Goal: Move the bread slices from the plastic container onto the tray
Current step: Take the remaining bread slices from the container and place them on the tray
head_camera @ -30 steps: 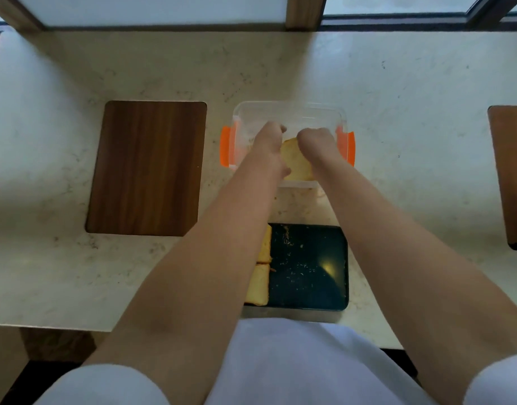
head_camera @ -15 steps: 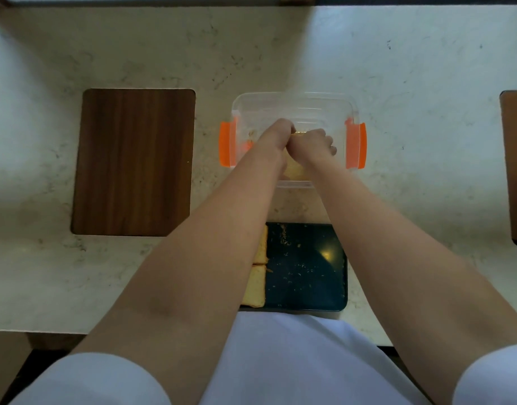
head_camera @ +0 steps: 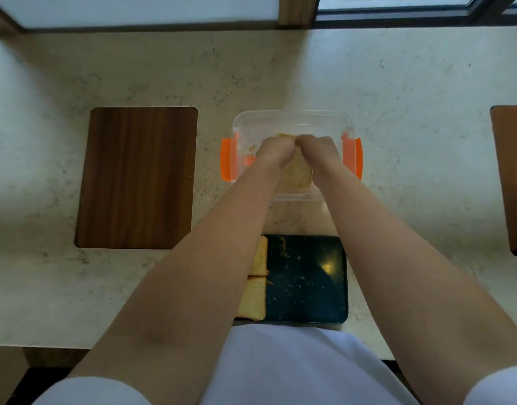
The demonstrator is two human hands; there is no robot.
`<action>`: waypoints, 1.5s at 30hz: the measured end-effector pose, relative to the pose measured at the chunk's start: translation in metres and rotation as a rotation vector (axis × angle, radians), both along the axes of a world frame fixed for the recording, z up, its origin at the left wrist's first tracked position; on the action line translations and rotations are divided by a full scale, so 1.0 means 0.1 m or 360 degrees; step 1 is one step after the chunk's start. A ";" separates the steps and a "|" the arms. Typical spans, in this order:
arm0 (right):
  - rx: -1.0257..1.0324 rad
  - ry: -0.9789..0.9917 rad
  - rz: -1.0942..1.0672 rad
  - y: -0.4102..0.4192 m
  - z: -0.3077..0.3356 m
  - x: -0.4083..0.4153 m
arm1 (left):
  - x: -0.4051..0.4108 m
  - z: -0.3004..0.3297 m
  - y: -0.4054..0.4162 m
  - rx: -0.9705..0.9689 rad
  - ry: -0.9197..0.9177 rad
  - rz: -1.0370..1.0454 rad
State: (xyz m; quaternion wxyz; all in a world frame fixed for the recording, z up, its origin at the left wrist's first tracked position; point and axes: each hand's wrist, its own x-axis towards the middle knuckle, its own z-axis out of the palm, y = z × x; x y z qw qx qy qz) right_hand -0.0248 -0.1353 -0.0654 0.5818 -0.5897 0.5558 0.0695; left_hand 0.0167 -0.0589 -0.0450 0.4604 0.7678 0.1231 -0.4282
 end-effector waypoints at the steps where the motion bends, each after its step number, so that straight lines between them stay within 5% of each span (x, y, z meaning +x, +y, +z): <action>1: -0.0014 -0.0039 -0.0014 0.00 0.06 0.00 | -0.01 0.04 0.01 0.0007 -0.0057 -0.0023; 15: -0.0269 -0.0629 -0.0069 0.27 0.73 -0.48 | -0.36 0.47 0.39 -0.0048 -0.0604 -0.0062; 20: -0.0130 -0.0979 -0.0064 0.43 0.89 -0.97 | -0.68 0.76 0.75 -0.0183 -0.0882 -0.0258; 28: 0.0226 -0.0689 0.0279 0.65 0.50 -2.00 | -1.31 0.32 1.42 -0.0685 0.0277 0.0033; 34: -0.0494 -0.0507 0.0747 0.95 0.34 -2.29 | -1.64 0.02 1.64 -0.1051 0.0847 0.0604; 45: -0.0342 -0.0339 0.0796 1.05 0.43 -2.29 | -1.77 -0.07 1.67 -0.0802 0.0701 0.0717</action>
